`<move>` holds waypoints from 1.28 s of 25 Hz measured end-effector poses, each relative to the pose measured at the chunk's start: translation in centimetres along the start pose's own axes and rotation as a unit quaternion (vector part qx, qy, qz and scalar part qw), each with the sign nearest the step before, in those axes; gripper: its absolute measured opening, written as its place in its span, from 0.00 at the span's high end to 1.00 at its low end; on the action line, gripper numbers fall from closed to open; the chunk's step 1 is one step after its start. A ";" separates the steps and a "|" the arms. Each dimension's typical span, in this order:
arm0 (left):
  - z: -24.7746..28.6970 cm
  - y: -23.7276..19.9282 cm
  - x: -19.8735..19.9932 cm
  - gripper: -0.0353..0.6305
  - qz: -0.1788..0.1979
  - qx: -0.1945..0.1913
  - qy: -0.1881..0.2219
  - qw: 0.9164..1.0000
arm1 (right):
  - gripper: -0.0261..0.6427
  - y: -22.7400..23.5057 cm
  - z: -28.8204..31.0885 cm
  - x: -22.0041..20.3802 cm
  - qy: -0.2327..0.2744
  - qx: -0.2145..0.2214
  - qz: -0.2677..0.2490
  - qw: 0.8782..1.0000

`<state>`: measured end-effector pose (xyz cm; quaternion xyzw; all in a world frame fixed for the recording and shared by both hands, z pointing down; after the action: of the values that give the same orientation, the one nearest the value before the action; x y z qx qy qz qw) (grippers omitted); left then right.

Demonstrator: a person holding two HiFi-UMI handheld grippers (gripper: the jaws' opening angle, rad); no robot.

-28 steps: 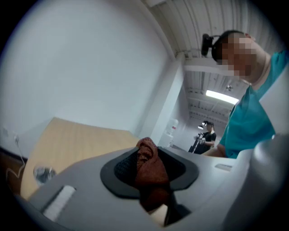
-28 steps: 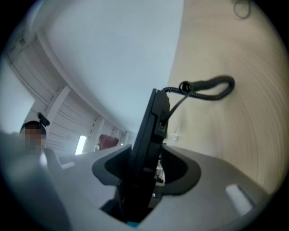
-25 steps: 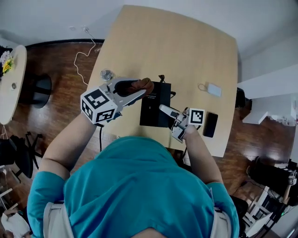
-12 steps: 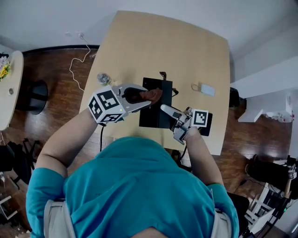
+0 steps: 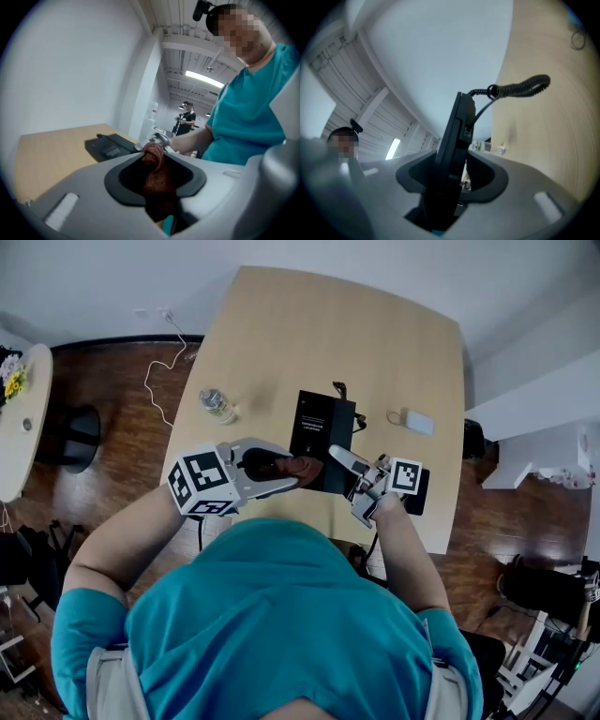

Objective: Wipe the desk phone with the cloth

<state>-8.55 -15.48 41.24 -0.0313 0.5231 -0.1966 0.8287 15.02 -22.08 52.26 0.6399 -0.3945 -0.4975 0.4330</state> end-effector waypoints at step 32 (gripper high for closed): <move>-5.0 -4.9 6.7 0.75 -0.076 0.109 0.194 0.972 | 0.67 -4.8 -1.4 -2.3 0.026 0.165 -0.019 0.986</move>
<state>-11.92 -21.59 34.54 0.0583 0.6453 -0.3177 0.6923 16.27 -18.23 48.61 0.7227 -0.4476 -0.4166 0.3223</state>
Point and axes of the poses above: the fingertips, and each gripper's own axes: z forward along the fingers, y to its right, x out of its top, the point moved 10 cm from there along -z, backward along the fingers, and after that the axes turned 5 degrees about -y, right-handed, at the moved point
